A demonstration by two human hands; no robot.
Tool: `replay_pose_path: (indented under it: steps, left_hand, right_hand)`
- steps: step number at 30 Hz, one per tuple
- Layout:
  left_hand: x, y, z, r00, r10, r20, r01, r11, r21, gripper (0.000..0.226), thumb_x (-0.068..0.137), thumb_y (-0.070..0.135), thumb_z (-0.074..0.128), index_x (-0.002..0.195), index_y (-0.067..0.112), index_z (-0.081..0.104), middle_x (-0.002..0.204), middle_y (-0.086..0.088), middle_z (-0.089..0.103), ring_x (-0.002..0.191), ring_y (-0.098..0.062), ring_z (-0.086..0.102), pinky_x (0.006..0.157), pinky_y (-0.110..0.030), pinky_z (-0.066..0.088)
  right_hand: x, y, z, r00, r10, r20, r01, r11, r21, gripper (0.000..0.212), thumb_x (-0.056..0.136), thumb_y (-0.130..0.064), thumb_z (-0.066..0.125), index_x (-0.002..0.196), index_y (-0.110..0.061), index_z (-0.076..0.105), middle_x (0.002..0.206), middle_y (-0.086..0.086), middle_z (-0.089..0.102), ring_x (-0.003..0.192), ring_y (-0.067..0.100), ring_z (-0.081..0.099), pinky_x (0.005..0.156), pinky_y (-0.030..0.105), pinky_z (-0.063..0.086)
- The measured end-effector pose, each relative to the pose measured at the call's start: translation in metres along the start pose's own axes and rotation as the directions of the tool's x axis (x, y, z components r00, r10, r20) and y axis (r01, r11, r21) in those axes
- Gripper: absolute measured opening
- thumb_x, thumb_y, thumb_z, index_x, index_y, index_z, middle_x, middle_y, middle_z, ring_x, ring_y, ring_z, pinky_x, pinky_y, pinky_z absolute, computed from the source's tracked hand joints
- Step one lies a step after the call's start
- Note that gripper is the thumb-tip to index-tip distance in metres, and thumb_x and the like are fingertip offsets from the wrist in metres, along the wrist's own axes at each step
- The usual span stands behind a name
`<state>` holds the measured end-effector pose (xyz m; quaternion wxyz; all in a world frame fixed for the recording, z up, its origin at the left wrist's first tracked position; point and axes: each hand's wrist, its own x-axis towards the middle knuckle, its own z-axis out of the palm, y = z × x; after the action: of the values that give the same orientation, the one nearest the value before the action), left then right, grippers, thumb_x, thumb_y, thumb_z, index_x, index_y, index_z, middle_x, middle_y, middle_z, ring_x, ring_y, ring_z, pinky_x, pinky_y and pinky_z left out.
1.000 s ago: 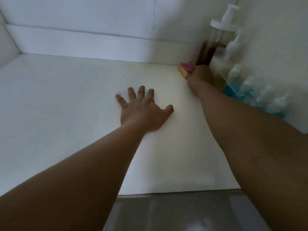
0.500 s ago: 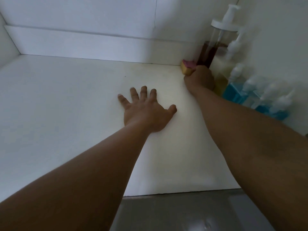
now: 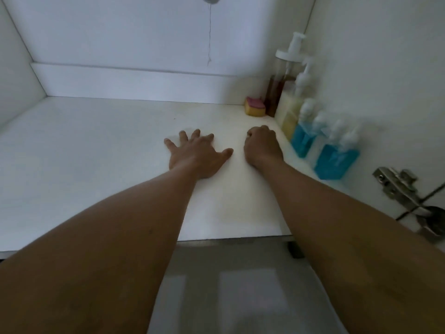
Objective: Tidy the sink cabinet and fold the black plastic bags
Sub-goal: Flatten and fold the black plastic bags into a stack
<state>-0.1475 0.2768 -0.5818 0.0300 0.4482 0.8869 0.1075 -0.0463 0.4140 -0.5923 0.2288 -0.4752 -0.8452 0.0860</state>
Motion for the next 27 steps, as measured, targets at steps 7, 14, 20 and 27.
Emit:
replay_pose_path:
  steps: [7,14,20,27]
  left_hand:
    - [-0.053,0.004,-0.005,0.993,0.04,-0.112,-0.04,0.999,0.002,0.055,0.103,0.053,0.032,0.147,0.024,0.048,0.157,-0.006,0.04,0.147,-0.026,0.03,0.12,-0.051,0.02]
    - [-0.137,-0.01,-0.009,0.994,0.099,0.039,-0.098,0.995,-0.019,0.055,0.107,0.045,0.022,0.159,0.026,0.023,0.168,-0.003,0.012,0.155,-0.022,0.004,0.126,-0.046,0.004]
    - [-0.208,-0.033,-0.027,0.983,0.166,0.079,-0.162,0.985,-0.057,0.05,0.107,0.041,0.033,0.155,0.027,0.035,0.165,-0.003,0.024,0.153,-0.023,0.02,0.124,-0.041,0.018]
    - [-0.253,-0.074,-0.075,0.99,0.14,0.029,-0.143,0.985,0.096,0.036,0.099,0.049,0.05,0.121,0.025,0.065,0.128,0.003,0.06,0.114,-0.021,0.059,0.091,-0.037,0.049]
  right_hand:
    - [-0.092,0.006,-0.035,0.995,-0.087,0.056,0.083,0.995,0.063,0.036,0.098,-0.012,0.038,0.124,-0.009,0.062,0.125,0.012,0.056,0.119,0.028,0.05,0.101,0.036,0.042]
    - [-0.173,-0.004,-0.075,0.965,-0.1,0.244,0.116,0.992,-0.054,0.044,0.094,-0.007,0.04,0.137,-0.006,0.048,0.142,0.012,0.045,0.133,0.028,0.037,0.117,0.039,0.027]
    - [-0.225,-0.023,-0.105,0.952,-0.031,0.303,0.037,0.999,-0.013,0.03,0.094,-0.005,0.041,0.12,-0.001,0.057,0.129,0.016,0.052,0.121,0.031,0.048,0.107,0.041,0.04]
    - [-0.218,-0.081,-0.163,0.795,-0.073,0.603,0.224,0.958,-0.179,0.011,0.091,-0.008,0.054,0.102,-0.009,0.057,0.108,0.012,0.062,0.106,0.031,0.064,0.077,0.033,0.048]
